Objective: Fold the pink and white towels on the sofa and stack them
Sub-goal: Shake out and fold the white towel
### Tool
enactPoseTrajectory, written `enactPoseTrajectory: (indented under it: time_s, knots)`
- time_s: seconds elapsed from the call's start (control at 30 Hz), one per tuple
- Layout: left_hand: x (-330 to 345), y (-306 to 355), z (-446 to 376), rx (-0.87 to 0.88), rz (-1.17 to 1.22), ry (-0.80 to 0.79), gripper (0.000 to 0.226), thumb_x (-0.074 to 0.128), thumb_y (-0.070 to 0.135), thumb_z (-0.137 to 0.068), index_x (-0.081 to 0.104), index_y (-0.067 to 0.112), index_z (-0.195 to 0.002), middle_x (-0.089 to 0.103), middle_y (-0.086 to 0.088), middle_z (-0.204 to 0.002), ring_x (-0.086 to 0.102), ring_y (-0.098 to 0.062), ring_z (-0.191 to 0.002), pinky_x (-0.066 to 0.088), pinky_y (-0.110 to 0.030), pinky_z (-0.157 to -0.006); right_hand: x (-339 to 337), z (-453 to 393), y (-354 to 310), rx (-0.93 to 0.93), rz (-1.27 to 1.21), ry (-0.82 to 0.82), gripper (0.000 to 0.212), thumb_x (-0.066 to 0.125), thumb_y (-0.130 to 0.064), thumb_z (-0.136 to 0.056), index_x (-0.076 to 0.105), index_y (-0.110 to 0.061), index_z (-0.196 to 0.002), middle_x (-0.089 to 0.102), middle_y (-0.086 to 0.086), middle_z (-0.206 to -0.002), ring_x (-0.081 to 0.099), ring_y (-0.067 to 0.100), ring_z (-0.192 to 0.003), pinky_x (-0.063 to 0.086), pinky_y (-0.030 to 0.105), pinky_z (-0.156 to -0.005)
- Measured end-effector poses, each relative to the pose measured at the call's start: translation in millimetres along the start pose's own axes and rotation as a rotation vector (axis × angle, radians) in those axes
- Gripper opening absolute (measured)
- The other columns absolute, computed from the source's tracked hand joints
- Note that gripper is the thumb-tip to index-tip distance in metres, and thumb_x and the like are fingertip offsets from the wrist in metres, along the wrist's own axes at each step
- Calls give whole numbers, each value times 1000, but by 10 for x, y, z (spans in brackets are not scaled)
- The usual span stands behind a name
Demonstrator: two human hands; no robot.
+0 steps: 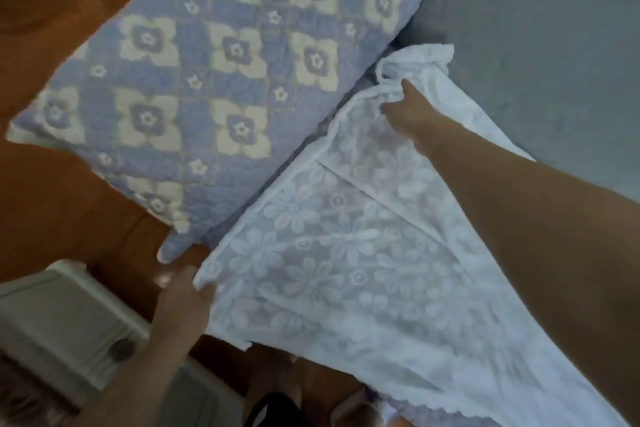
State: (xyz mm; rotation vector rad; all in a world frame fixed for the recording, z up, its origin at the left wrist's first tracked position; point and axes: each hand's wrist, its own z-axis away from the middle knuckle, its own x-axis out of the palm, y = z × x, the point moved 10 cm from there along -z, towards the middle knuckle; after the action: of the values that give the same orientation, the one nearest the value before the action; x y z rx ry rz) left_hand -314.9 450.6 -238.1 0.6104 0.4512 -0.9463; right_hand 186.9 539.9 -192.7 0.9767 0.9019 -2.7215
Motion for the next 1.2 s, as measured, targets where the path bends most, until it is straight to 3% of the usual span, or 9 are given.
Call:
enactPoseTrajectory:
  time_s: [0.17, 0.3, 0.37, 0.5, 0.63, 0.87, 1.0, 1.13, 1.2]
  knots:
    - [-257, -232, -75, -8, -63, 223, 28, 44, 19, -101, 62, 0, -109, 65, -27, -106, 62, -45, -98, 49, -47, -84, 335, 256, 636, -62, 653, -114, 66, 46, -33, -101, 14, -25, -159, 10, 11, -165, 21, 35, -149, 28, 43, -119]
    - [-322, -364, -85, -197, -54, 217, 33, 44, 13, -101, 54, -8, -125, 59, -31, -122, 57, -48, -112, 46, -39, -87, 6, 499, 914, -14, 714, 4, 59, 44, -25, -100, 24, -21, -155, 16, 13, -163, 18, 36, -147, 30, 46, -116]
    - [-307, -216, -4, -194, -123, 239, 36, 46, 19, -100, 49, -5, -127, 52, -33, -128, 51, -48, -116, 44, -48, -98, -226, 683, 968, -12, 656, 142, 58, 46, -15, -97, 30, -16, -153, 21, 15, -160, 24, 37, -143, 32, 46, -112]
    - [42, 444, 297, 139, -235, 287, 34, 50, 17, -91, 56, -3, -117, 54, -32, -116, 48, -45, -106, 41, -50, -90, -344, 1104, 1365, 33, 458, 175, 57, 48, -11, -96, 36, -16, -151, 26, 13, -157, 34, 35, -138, 36, 42, -109]
    - [928, 1212, 946, 531, -368, 9, 29, 54, 13, -94, 57, 13, -123, 53, -9, -117, 52, -24, -107, 47, -37, -91, -424, 1912, 2056, 107, 211, 234, 54, 52, -12, -96, 40, -17, -148, 31, 10, -154, 39, 30, -137, 37, 36, -107]
    - [2617, 1510, 2270, 740, -770, -533, 32, 40, 25, -104, 55, 23, -132, 60, 5, -125, 58, -12, -109, 47, -29, -91, -728, 4138, 4469, 532, -91, 345, 56, 49, -16, -99, 30, -20, -152, 30, 4, -154, 49, 25, -127, 48, 38, -98]
    - [3393, 1396, 2970, 721, -939, -559, 25, 40, 26, -102, 56, 28, -121, 62, 4, -118, 59, -13, -97, 47, -30, -82, -806, 5536, 6295, 918, -233, 356, 53, 52, -11, -96, 38, -15, -147, 37, 16, -146, 55, 30, -102, 49, 40, -82]
    - [4146, 1029, 3616, 648, -917, -529, 20, 41, 23, -101, 60, 25, -98, 65, -1, -104, 61, -19, -94, 46, -33, -79, -836, 6376, 7734, 1076, -334, 238, 40, 44, -17, -101, 46, -4, -139, 50, 22, -137, 54, 36, -117, 46, 46, -103]
    - [4518, 747, 3893, 547, -815, -493, 21, 46, 21, -101, 66, 19, -94, 69, -7, -100, 66, -25, -91, 50, -37, -84, -847, 6722, 8313, 1132, -426, 223, 48, 46, -19, -97, 44, -5, -144, 52, 19, -136, 56, 32, -111, 51, 42, -95]
